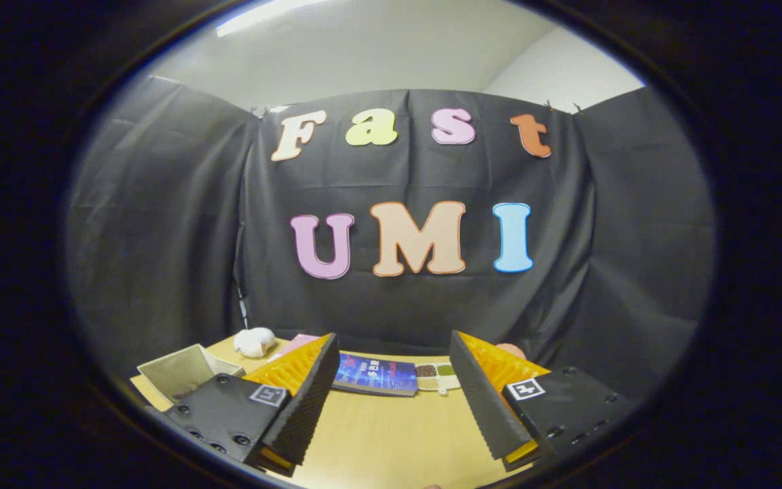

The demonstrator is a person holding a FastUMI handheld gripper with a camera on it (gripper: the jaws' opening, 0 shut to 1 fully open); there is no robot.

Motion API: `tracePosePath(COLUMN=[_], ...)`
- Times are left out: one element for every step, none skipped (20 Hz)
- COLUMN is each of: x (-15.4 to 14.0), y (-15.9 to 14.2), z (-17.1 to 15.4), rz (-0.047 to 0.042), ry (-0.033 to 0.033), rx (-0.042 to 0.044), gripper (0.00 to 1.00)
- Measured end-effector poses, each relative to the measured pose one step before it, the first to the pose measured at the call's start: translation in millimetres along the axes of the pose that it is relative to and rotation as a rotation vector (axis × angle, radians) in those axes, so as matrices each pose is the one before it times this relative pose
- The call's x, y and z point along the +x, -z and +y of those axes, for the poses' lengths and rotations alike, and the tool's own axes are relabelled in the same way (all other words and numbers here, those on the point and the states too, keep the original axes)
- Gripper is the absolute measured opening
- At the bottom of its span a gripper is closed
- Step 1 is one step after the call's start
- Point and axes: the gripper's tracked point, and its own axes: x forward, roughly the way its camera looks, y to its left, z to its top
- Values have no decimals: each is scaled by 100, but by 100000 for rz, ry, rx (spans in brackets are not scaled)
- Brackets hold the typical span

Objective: Open the storage box then place both shoes into the box .Put the left shoe in first, then the right shoe, with the right side of both shoes facing outward in a uniform manner.

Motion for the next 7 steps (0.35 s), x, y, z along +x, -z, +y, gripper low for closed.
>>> tracePosePath(x=[-135,-67,-183,-146,-180,-190,-222], y=[307,329,212,189,95,15,2], z=[-93,-91,64,-87,-226,-277,-127], rz=[1059,873,820,514,128,-27,-95], ry=[-1082,-1314,-1510,-1232,-688,-626,-481], rx=[60,874,1153,963,571,272,266], gripper=[100,100,100,100,100,100,100])
